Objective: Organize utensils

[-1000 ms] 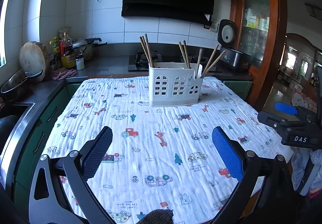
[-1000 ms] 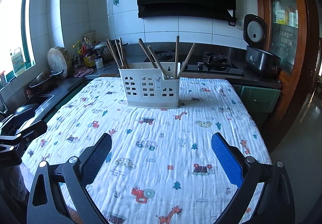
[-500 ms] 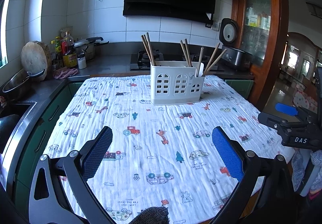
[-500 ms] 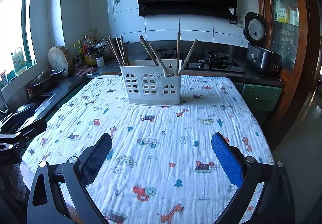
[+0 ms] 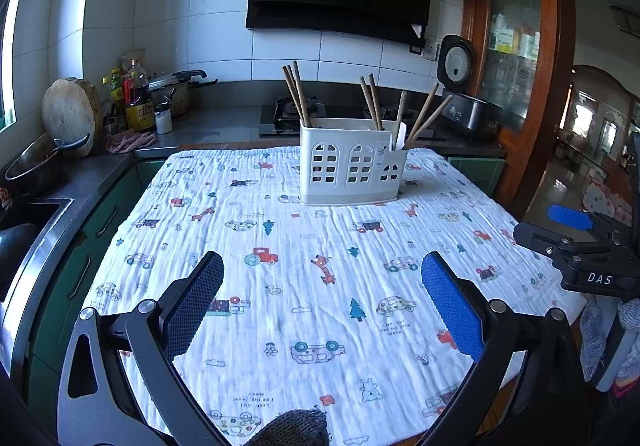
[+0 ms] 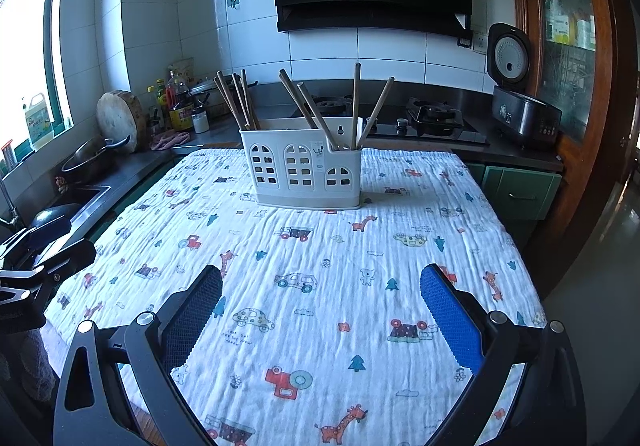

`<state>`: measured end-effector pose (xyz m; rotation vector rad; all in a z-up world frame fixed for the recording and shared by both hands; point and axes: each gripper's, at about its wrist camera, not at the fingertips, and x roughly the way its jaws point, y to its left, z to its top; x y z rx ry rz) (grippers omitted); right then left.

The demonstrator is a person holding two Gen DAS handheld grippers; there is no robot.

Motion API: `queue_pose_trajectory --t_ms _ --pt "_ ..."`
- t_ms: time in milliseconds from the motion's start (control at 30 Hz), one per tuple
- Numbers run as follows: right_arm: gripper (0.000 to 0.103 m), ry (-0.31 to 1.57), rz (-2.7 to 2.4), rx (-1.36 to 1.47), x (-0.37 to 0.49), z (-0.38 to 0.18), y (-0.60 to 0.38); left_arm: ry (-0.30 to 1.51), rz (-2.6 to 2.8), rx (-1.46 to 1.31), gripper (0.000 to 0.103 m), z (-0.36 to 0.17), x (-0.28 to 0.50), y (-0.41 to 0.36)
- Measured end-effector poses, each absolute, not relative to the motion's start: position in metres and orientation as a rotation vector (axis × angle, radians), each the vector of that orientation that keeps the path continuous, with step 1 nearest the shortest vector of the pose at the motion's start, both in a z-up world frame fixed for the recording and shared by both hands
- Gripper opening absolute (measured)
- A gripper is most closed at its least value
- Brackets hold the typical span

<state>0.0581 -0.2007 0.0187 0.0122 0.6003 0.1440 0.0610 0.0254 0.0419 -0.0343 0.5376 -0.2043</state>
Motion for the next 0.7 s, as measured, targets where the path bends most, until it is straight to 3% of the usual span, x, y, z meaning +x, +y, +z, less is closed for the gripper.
queue_pose_trajectory --t_ms 700 --pt "0.096 0.607 0.147 0.012 0.0573 0.0171 -0.2 0.556 -0.207 -0.029 0.098 0.0381 0.0628 0.019"
